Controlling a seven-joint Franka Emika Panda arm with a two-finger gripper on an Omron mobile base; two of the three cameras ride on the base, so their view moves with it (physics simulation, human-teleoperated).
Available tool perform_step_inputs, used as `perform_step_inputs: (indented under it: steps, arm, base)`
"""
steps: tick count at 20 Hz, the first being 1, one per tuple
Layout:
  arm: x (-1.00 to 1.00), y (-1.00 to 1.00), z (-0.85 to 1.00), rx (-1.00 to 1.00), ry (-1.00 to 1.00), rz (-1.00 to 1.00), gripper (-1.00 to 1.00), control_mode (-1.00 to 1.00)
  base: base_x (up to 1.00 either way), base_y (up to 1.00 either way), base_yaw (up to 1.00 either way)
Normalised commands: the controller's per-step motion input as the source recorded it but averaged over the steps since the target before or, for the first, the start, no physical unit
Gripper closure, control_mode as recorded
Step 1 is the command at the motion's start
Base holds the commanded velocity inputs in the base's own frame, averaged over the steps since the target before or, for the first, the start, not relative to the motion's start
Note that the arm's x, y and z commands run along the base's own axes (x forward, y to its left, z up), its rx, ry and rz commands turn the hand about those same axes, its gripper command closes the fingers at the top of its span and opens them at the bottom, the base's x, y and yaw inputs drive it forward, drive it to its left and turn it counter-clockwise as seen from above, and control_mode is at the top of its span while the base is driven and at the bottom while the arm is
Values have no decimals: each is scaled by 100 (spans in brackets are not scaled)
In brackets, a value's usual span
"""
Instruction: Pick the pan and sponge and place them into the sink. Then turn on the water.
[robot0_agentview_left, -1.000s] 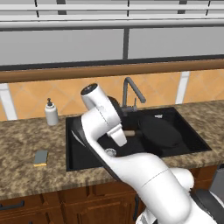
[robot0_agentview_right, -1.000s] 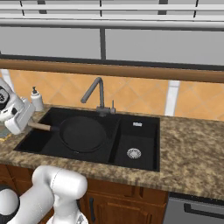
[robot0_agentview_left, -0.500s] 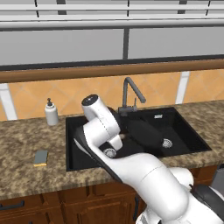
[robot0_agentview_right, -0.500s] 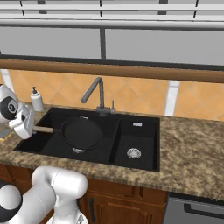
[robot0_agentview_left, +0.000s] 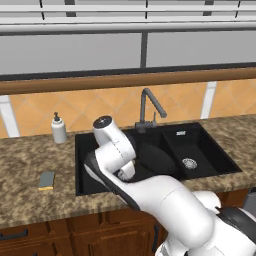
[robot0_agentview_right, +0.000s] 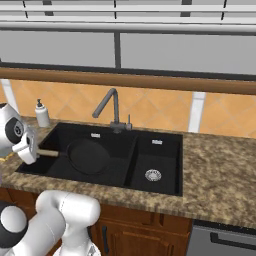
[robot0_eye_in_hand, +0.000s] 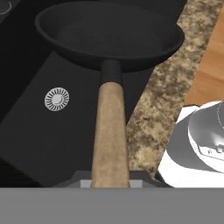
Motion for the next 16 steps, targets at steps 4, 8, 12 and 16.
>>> perform_step_inputs:
  steps: [4,8,12,16]
  arm:
    - [42,0,0,0,0,5,100,-100]
    - [46,0,-5,0,1,3,100,-100]
    - [21,7,-22,0,5,1,100,-100]
    - [1,9,-22,0,0,0,100,-100]
  base:
    - [0,0,0]
    - [0,0,0]
    - [0,0,0]
    - [0,0,0]
